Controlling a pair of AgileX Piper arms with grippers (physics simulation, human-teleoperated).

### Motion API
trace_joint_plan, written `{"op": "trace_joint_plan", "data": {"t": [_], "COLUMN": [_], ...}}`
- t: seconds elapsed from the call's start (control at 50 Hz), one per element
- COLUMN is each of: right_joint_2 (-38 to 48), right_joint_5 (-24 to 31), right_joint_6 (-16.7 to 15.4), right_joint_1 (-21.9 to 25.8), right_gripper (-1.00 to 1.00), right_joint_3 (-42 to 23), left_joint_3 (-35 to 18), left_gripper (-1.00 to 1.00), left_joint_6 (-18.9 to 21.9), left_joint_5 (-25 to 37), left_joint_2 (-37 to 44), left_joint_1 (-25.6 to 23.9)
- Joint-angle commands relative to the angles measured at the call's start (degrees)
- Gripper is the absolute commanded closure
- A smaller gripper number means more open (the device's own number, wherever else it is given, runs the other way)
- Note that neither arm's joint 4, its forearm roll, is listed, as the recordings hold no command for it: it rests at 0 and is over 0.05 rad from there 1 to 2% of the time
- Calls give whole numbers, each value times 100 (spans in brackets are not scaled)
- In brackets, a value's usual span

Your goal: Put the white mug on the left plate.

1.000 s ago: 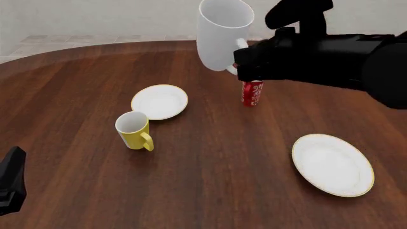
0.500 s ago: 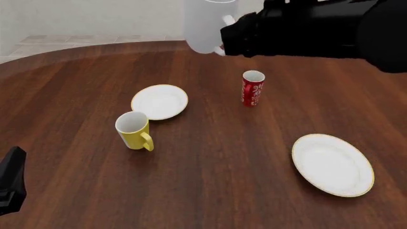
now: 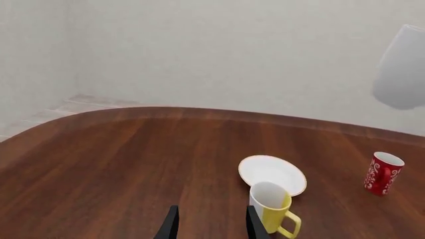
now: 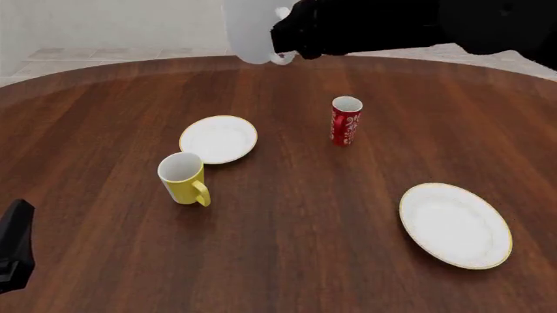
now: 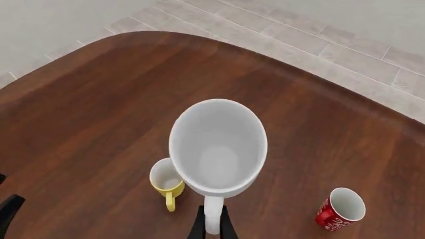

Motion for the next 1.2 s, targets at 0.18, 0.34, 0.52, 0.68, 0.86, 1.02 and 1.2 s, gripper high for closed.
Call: {"op": "trace_joint_plan", "data": {"t": [0.18,0.34,0.52,0.68,0.86,1.02,1.2], "right_joint_2": [961,1517,2008,2483,3032,3348,3561], "right_joint_5": [751,1180,1408,1713,2042,2225,2380], "right_joint_6": [91,90,128,178,100,149,182], "right_joint_1": [8,-85,-130,-178,-313,-346,-315], "right_gripper": [100,100,100,100,100,100,100], "right_joint_3": [-1581,-2471,-3050,-3710,-4434,-4824,-5152], "left_joint_3": [-40,-42,-57,-66,-85,-87,-83], "left_gripper": [-100,-100,-100,-100,-100,-100,-100], "left_joint_6": [-39,-60,-88,-101,-118,-129,-142], "left_joint_5": [-2,-7,-9,-13,-13,-21,-24], "left_joint_2": [-1,-1,-2,-2,-2,-2,-2], "left_joint_1": [65,93,132,148,173,186,189]}}
